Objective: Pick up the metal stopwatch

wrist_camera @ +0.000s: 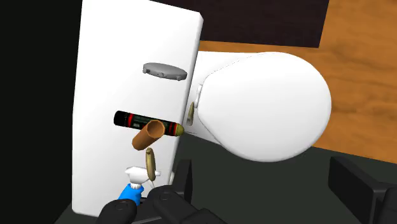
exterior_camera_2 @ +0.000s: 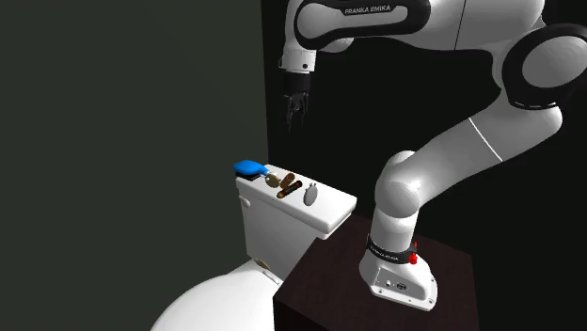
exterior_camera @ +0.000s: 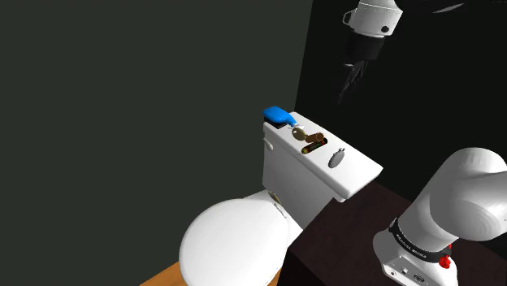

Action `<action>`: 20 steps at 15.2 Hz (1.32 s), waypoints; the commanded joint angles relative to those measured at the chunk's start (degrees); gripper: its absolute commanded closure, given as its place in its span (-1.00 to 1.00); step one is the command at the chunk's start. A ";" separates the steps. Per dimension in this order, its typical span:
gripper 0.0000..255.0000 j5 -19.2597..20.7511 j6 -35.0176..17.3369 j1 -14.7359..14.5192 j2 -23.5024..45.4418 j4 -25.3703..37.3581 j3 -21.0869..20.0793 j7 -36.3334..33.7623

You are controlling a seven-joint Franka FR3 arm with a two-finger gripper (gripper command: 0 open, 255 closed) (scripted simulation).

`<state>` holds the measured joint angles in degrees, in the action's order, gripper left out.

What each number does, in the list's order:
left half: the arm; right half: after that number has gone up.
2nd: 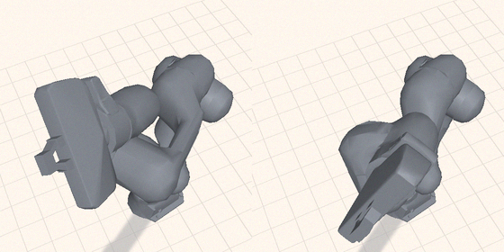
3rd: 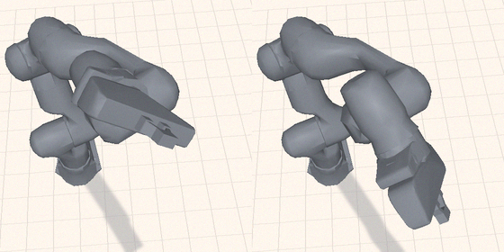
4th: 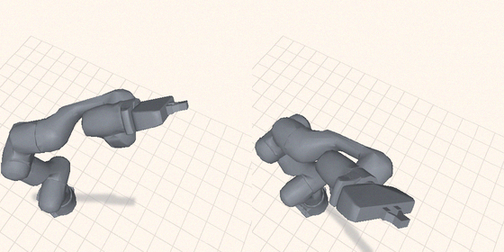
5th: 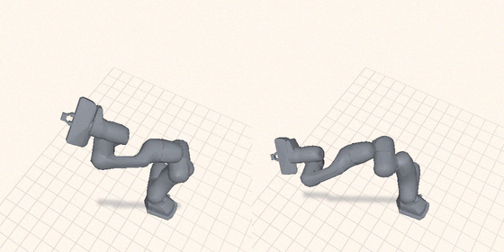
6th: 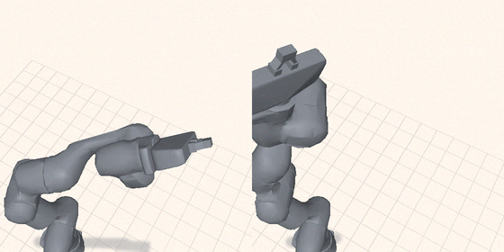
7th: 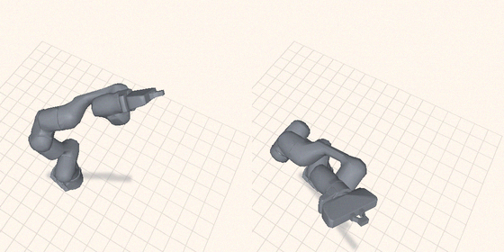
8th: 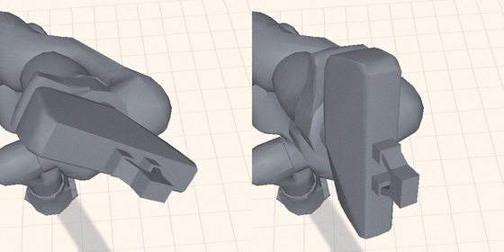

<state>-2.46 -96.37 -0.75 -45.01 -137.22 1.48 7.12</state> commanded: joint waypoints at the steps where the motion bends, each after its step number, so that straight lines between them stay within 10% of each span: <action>1: -1.00 0.00 0.00 0.00 0.00 0.00 0.00 0.00; 20: -1.00 27.88 -27.97 -9.95 8.19 -26.39 19.97 63.70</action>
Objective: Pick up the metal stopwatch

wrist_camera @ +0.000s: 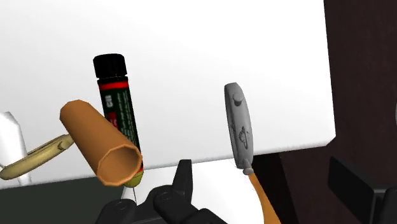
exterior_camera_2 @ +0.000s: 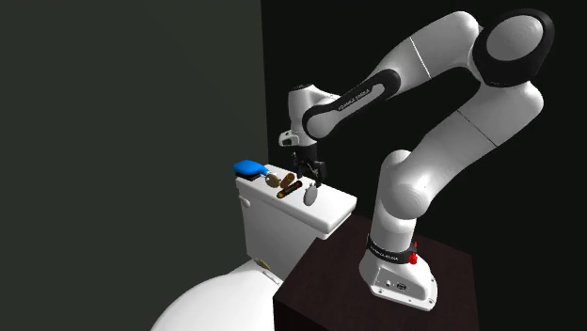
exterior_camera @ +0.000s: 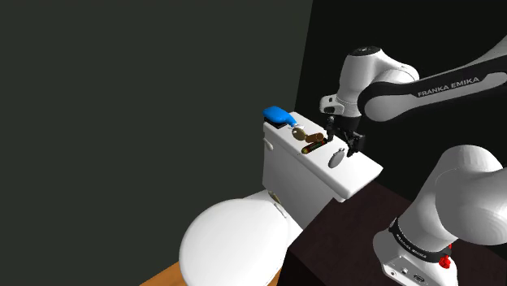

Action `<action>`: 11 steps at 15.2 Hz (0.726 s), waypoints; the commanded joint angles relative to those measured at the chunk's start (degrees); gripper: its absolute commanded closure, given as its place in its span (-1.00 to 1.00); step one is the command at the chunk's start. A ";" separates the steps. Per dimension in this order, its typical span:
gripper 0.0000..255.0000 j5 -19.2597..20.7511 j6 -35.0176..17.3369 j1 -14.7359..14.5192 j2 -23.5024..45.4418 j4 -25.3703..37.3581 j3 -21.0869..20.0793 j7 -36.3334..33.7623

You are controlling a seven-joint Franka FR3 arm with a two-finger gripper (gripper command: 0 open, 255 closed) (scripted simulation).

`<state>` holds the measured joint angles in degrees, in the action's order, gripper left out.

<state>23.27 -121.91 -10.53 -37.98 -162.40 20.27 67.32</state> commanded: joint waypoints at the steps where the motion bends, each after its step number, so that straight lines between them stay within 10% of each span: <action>1: -1.00 2.95 -3.38 -0.21 1.85 -1.46 1.69 4.71; 10: -1.00 5.09 -11.98 0.17 7.94 -4.07 3.33 3.29; 11: 1.00 5.04 -12.04 0.10 8.11 -3.95 3.33 3.27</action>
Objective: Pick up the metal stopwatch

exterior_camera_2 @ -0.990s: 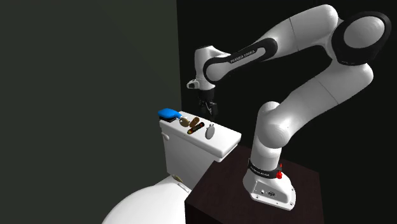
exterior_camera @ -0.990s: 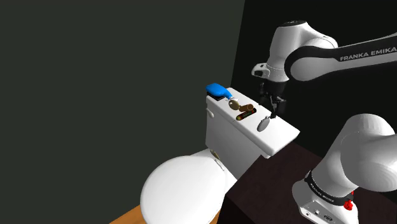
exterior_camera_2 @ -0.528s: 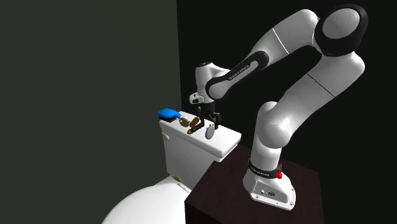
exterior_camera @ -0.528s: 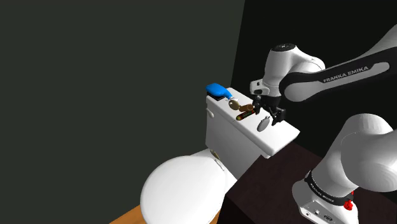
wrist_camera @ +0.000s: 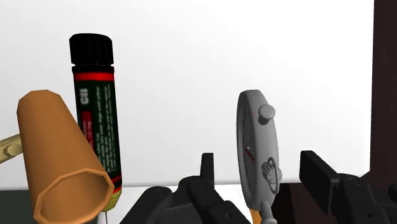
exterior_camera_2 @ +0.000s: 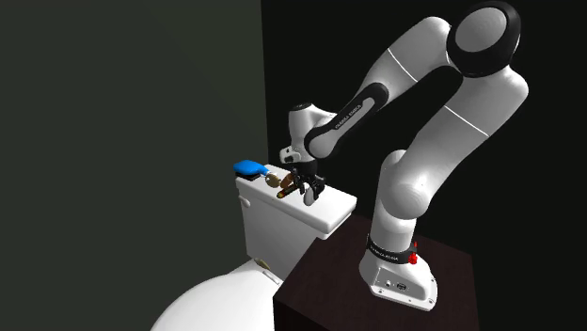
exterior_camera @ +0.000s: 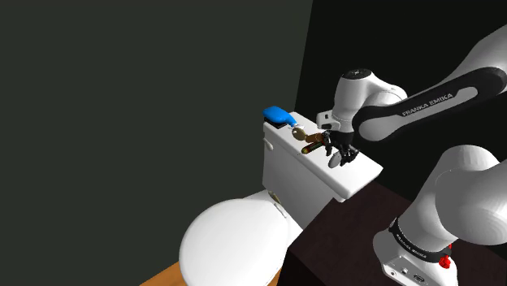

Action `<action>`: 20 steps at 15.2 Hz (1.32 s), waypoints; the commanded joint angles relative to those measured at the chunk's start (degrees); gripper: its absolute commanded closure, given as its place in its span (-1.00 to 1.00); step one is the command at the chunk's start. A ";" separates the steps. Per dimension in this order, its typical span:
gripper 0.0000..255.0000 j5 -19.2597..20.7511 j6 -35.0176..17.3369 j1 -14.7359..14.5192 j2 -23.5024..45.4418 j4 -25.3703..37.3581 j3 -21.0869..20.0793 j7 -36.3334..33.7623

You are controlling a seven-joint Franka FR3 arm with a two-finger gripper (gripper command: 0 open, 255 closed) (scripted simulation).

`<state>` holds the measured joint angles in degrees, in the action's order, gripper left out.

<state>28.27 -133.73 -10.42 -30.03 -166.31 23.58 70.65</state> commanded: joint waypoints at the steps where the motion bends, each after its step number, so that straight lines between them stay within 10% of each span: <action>1: 1.00 0.03 -0.25 -0.02 0.23 0.01 0.05 -0.02; 20: 1.00 -2.98 12.04 -0.54 -8.27 3.93 -2.36 1.94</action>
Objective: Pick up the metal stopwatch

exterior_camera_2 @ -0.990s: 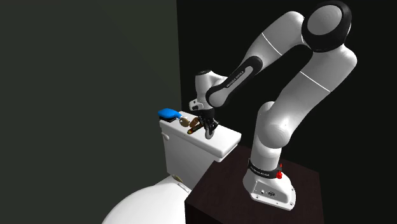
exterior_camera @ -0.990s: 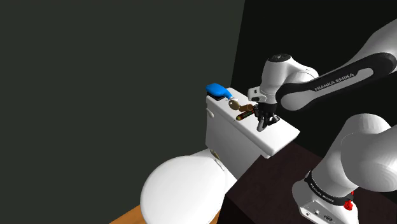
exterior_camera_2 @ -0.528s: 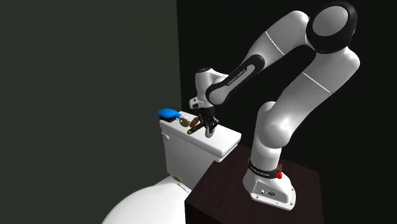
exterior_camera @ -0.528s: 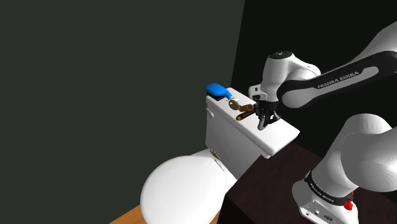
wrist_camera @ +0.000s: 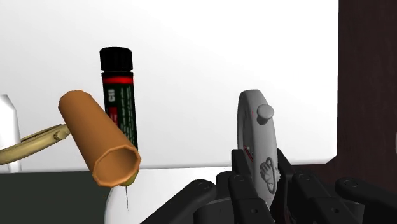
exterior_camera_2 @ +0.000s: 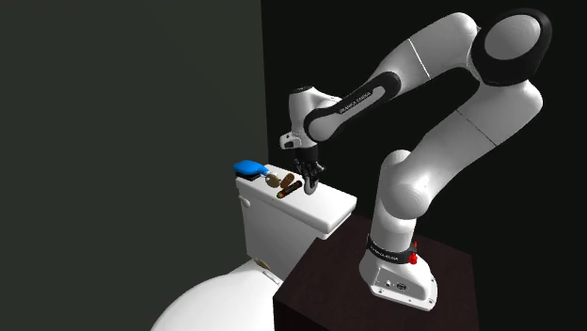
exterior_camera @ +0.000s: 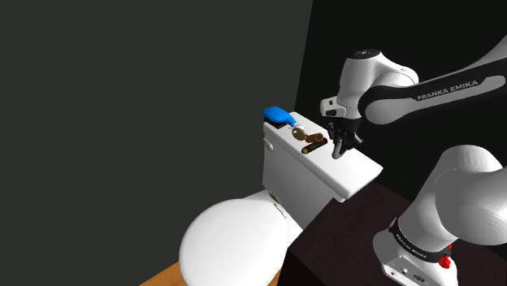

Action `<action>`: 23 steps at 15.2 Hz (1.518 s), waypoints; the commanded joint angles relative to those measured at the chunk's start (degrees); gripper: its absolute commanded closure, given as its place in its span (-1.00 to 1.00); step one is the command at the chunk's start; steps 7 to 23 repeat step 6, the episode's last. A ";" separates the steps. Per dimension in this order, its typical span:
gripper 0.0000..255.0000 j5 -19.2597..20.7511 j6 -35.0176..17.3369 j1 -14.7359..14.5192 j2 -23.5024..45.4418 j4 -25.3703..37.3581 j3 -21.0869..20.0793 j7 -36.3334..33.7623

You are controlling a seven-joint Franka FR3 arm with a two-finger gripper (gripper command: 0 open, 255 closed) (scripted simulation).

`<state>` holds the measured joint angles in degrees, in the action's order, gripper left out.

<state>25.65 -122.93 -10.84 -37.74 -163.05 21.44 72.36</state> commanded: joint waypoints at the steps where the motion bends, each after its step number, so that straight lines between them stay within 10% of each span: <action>1: 1.00 -0.61 2.26 -0.18 -1.13 1.13 -0.45 0.39; 23: 1.00 -1.42 5.38 -0.38 -2.74 2.68 -1.13 0.87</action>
